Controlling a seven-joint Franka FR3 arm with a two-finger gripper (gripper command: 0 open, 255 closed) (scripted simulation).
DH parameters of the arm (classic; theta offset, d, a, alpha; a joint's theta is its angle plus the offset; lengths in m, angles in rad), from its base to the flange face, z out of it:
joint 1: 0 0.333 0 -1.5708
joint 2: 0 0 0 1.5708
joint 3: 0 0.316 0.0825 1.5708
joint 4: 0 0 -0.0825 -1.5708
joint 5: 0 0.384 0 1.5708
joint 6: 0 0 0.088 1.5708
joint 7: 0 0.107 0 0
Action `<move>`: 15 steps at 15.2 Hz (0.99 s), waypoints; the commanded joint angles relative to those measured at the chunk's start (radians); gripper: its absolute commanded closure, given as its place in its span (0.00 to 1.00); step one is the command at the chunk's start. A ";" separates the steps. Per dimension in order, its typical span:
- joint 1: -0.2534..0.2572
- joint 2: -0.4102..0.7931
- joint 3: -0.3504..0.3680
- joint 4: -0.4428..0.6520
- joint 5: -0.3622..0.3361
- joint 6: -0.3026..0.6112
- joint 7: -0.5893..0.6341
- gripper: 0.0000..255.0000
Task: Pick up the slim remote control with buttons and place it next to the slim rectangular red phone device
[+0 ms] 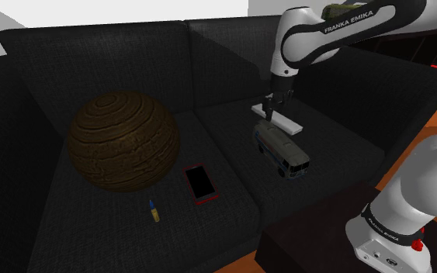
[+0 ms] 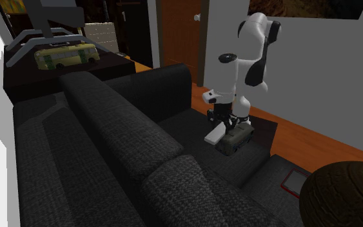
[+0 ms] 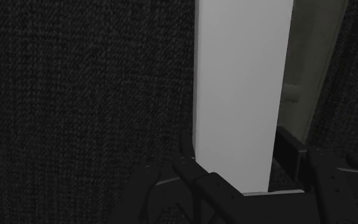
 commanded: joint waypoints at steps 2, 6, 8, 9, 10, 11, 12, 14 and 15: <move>0.035 -0.031 0.053 -0.029 0.021 0.001 0.077 1.00; 0.082 -0.067 0.121 -0.057 0.052 -0.001 0.172 1.00; 0.106 -0.078 0.157 -0.065 0.069 -0.002 0.220 1.00; 0.118 -0.082 0.174 -0.066 0.077 -0.003 0.245 1.00; 0.130 -0.085 0.193 -0.067 0.086 -0.003 0.269 1.00; 0.141 -0.086 0.211 -0.066 0.094 -0.003 0.294 1.00; 0.153 -0.087 0.229 -0.065 0.102 -0.003 0.319 1.00; 0.176 -0.083 0.265 -0.058 0.117 -0.003 0.369 1.00; 0.187 -0.080 0.284 -0.052 0.124 -0.002 0.394 1.00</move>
